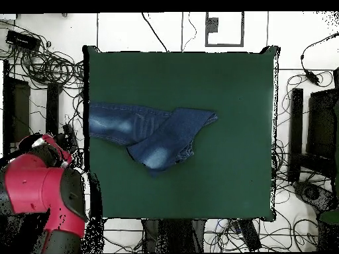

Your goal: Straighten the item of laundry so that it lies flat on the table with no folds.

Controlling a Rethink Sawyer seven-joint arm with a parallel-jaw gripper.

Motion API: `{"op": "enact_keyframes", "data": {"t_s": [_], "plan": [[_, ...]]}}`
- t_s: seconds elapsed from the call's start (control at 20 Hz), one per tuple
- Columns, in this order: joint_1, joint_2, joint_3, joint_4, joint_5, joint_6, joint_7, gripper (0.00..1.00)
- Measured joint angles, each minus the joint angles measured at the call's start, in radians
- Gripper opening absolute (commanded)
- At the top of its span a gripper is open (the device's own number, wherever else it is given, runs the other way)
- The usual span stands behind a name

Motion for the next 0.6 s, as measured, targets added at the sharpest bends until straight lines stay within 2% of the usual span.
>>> {"op": "enact_keyframes", "data": {"t_s": [0.2,0.6], "plan": [[-0.028,-0.009,0.001,0.016,-0.056,0.0,0.0,1.0],[-0.156,-0.088,0.021,0.092,-0.18,0.0,0.0,1.0]]}}
